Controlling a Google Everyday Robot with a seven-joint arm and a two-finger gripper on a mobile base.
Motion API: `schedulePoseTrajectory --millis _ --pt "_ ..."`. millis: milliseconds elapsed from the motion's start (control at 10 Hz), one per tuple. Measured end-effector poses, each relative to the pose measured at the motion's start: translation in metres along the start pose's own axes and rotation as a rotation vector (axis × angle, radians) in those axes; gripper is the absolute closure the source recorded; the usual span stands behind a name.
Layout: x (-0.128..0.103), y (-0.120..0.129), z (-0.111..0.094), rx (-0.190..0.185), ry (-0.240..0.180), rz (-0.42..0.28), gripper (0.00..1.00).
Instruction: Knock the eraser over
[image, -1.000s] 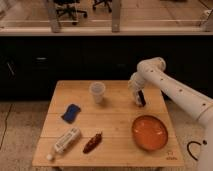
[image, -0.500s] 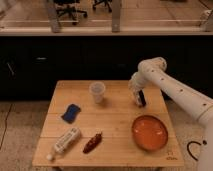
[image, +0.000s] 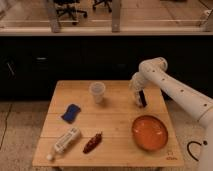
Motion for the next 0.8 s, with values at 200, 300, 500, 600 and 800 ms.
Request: schedulePoseTrajectory --millis 200,300,500,600,800 --pt "0.0019 0.0001 -0.0002 0.002 0.003 0.003 1.0" --pt "0.0022 0.0002 0.0 0.003 0.003 0.004 1.0" --pt "0.0033 0.0002 0.0 0.005 0.006 0.006 1.0" --pt "0.0045 -0.0001 -0.0001 0.006 0.008 0.007 1.0" --pt "0.0065 0.0003 -0.0003 0.009 0.011 0.01 1.0"
